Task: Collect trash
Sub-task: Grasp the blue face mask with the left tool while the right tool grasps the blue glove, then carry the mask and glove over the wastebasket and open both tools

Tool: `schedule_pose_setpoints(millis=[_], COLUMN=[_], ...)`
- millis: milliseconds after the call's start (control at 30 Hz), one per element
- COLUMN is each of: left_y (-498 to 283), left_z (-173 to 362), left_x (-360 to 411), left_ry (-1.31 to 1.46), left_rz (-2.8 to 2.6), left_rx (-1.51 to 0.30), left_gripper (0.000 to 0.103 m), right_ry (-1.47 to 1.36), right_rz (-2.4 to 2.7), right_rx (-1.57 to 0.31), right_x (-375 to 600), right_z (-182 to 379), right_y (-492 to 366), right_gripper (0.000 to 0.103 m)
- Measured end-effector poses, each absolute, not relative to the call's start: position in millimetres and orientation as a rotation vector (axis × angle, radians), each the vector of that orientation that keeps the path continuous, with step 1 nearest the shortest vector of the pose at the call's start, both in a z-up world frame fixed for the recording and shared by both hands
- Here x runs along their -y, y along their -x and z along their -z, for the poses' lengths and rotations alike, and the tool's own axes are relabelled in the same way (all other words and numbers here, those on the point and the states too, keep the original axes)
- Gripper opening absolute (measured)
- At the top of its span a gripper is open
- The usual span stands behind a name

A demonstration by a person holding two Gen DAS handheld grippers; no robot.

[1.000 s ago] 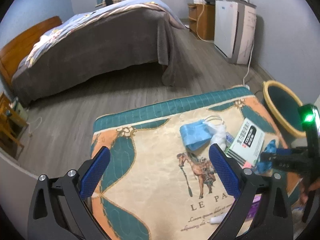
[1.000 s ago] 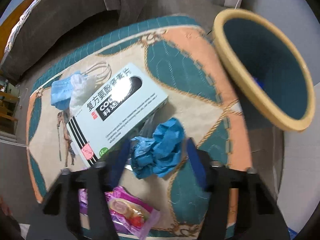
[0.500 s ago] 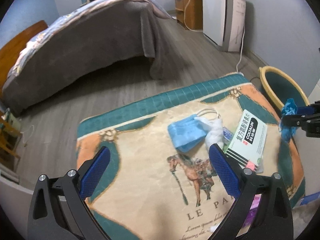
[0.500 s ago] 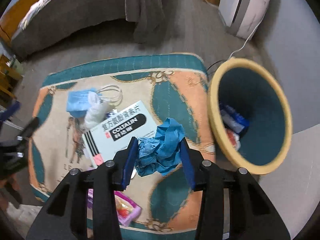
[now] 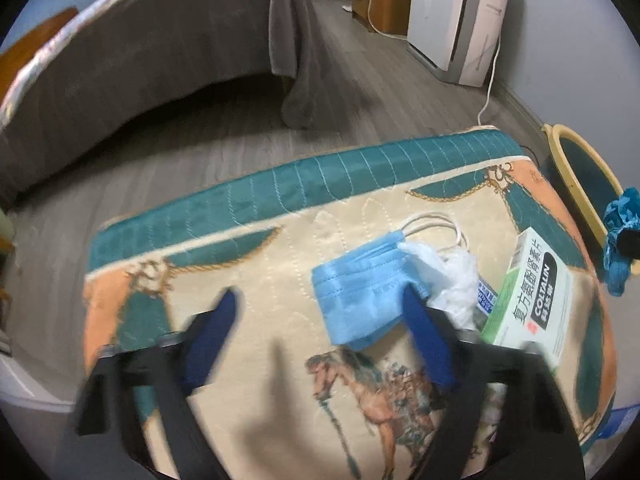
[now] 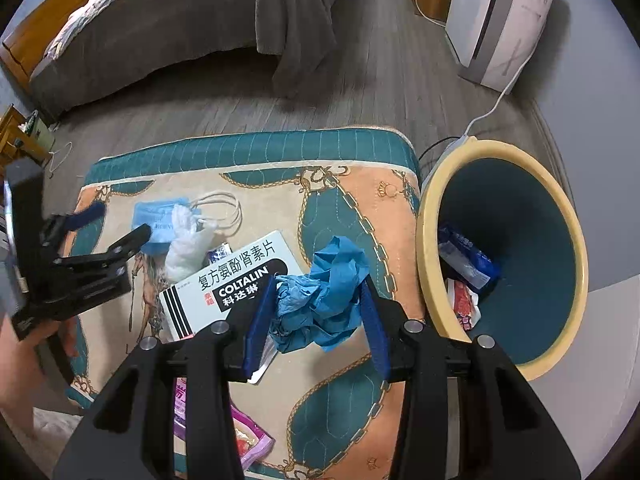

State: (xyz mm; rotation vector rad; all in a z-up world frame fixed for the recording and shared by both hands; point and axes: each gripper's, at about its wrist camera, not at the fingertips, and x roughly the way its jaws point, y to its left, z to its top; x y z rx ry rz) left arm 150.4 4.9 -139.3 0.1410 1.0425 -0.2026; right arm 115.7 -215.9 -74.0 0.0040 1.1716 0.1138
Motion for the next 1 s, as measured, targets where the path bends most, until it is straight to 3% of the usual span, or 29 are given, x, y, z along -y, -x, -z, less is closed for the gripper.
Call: schedule_pose_setpoints(millis=[100, 167, 267, 1000], left_y=[-153, -152, -148, -98], left_z=[147, 149, 146, 10], left_x=[-3, 0, 4, -17], left_ry=[-0.112, -0.113, -0.142, -0.106], left_rz=[0.239, 0.261, 0.270, 0.176], left_rx=[-1.062, -1.065, -1.043, -0.745], left_gripper=[0.051, 0.031, 0.026, 0.024], right_ry=[0.002, 0.001, 0.004, -0.008], right_rz=[-0.119, -0.123, -0.128, -0.150], right_rx=[-1.172, -1.174, -1.174, -1.089], right_x=[215, 215, 214, 207], right_z=[75, 75, 74, 44], right_y=[-117, -116, -116, -114], right_gripper=[0.042, 0.042, 0.042, 0.042])
